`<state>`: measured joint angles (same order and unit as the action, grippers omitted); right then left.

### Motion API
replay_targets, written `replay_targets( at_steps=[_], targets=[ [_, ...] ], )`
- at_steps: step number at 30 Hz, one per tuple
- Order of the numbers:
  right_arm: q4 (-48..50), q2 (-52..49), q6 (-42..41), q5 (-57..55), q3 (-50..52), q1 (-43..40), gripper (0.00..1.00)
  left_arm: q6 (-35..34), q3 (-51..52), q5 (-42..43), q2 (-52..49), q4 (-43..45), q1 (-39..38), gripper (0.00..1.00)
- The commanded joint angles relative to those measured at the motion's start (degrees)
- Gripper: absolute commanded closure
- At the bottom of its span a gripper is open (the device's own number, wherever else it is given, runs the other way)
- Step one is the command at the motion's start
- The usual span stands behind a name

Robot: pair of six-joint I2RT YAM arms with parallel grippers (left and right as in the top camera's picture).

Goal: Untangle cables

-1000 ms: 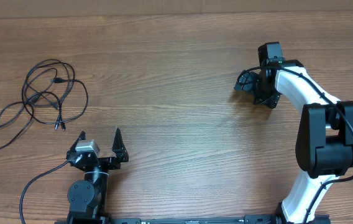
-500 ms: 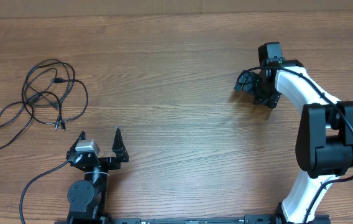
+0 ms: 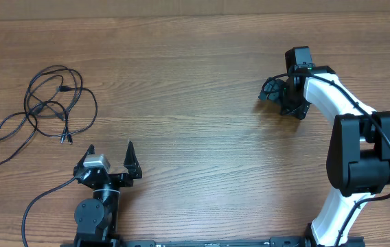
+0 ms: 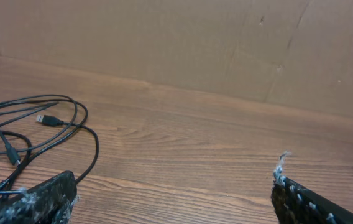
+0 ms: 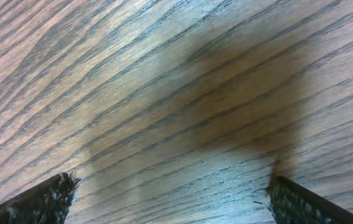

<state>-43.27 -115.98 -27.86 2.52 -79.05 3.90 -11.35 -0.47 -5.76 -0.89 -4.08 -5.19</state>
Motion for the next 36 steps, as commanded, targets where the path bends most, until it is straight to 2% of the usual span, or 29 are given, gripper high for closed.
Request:
replay_targets(
  at_steps=[1,6,22,36],
  targets=[
    [0.2,2.5,0.0,-0.3,0.3,0.6,0.00,1.5,0.2,0.7,0.6,0.0,0.5,0.00],
    [0.2,4.0,0.0,-0.3,0.3,3.8,0.00,1.5,0.2,0.7,0.6,0.0,0.5,0.01],
    [0.1,21.3,0.0,-0.3,0.3,20.4,0.00,1.5,0.2,0.7,0.6,0.0,0.5,0.00],
    [0.1,40.9,0.0,-0.3,0.3,22.0,0.00,1.5,0.2,0.7,0.6,0.0,0.5,0.00]
  ],
)
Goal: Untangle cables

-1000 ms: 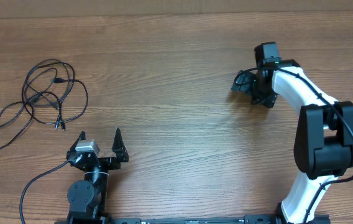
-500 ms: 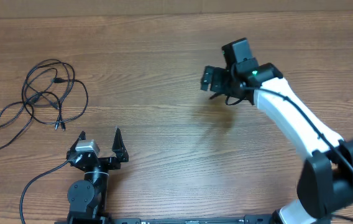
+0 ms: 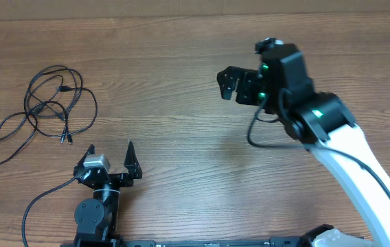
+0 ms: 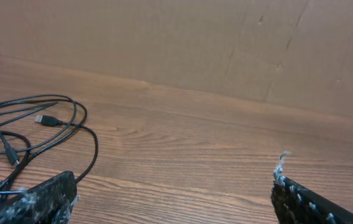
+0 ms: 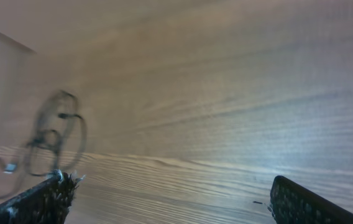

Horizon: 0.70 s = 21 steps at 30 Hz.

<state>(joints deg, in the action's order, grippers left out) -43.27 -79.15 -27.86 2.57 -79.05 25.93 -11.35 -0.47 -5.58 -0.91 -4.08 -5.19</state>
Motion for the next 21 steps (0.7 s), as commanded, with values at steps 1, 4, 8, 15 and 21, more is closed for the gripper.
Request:
replay_targets(
  at_steps=[1,4,8,15,21],
  targets=[
    [0.1,4.7,0.0,-0.4,0.3,0.0,0.00,1.5,0.2,0.5,0.7,0.0,0.5,0.00],
    [0.1,5.3,0.0,-0.4,0.3,0.0,0.00,1.5,0.2,0.5,0.7,0.0,0.5,0.00],
    [-0.3,5.6,0.0,-0.4,0.3,-0.1,0.00,1.5,0.2,0.5,0.7,0.0,0.5,0.01],
    [-1.4,11.4,0.0,-0.3,0.3,-1.3,0.00,1.5,0.2,0.5,0.7,0.0,0.5,0.01],
    [-1.5,16.3,0.0,-0.3,0.3,-9.0,0.00,1.5,0.2,0.5,0.7,0.0,0.5,0.00]
  ],
)
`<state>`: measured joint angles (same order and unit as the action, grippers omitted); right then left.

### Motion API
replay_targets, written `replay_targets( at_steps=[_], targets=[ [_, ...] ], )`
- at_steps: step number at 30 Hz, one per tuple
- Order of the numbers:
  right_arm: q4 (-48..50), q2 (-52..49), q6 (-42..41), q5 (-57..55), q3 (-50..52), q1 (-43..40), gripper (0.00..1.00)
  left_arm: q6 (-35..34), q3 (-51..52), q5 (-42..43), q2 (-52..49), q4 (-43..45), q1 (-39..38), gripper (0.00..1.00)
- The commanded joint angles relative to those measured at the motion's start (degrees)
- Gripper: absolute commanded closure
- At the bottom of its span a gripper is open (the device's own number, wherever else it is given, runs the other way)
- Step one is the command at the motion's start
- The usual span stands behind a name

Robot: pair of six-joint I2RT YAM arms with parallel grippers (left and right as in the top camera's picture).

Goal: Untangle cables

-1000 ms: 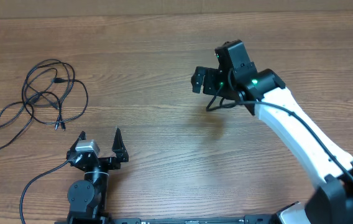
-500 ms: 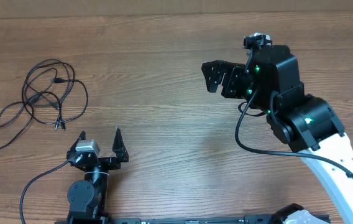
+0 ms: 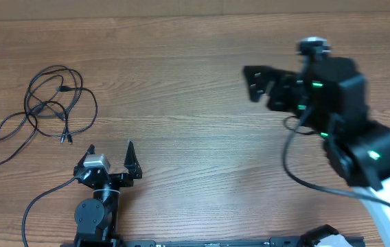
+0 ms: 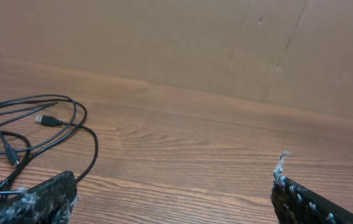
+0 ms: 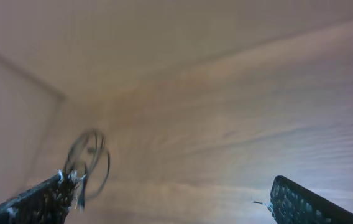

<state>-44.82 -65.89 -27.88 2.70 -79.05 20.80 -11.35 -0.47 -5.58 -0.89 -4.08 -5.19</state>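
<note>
A tangle of thin black cables [image 3: 51, 103] lies on the wooden table [image 3: 181, 55] at the far left; it also shows as cables [image 4: 33, 127] in the left wrist view and as a blurred tangle of cables [image 5: 86, 162] far off in the right wrist view. My left gripper [image 3: 110, 156] rests open near the front edge, right of the cables, its fingers [image 4: 43, 199] wide apart with nothing between them. My right gripper [image 3: 255, 82] hangs high over the table's right half, open and empty, facing left toward the cables.
A loose cable end with a plug trails toward the left edge. The left arm's own black lead [image 3: 40, 199] runs along the front left. A cardboard wall [image 4: 164, 43] stands behind the table.
My right arm has moved right and stands nearer the overhead camera; the cables look smaller and farther off in its wrist view. The left arm and the cables have not moved.
At first my right gripper was open and low over bare wood at the back right. Then it stood raised over the middle of the table, facing the cables. Now it is higher and farther right. The left gripper stayed open and still throughout.
</note>
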Motion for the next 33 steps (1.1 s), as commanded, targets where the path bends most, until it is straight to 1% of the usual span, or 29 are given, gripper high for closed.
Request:
replay_targets(
  at_steps=[1,5,8,17,20,33],
  targets=[
    [0.1,3.7,0.0,-0.5,0.3,-5.9,0.00,1.5,0.2,0.5,0.6,0.0,0.5,0.00],
    [-0.3,5.7,0.0,-0.5,0.3,-12.1,0.00,1.5,0.2,0.5,0.6,0.0,0.5,0.01],
    [-1.6,6.8,0.0,-0.5,0.3,-14.4,0.00,1.5,0.2,0.5,0.6,0.0,0.5,0.00],
    [-8.0,9.9,0.0,-0.5,1.3,-15.3,0.00,1.5,0.2,0.5,0.6,0.0,0.5,0.01],
    [-8.0,11.0,0.0,-0.5,4.8,-15.3,0.00,1.5,0.2,0.5,0.6,0.0,0.5,0.00],
    [-8.3,15.2,0.0,-0.5,28.5,-15.3,0.00,1.5,0.2,0.5,0.6,0.0,0.5,0.00]
  ],
)
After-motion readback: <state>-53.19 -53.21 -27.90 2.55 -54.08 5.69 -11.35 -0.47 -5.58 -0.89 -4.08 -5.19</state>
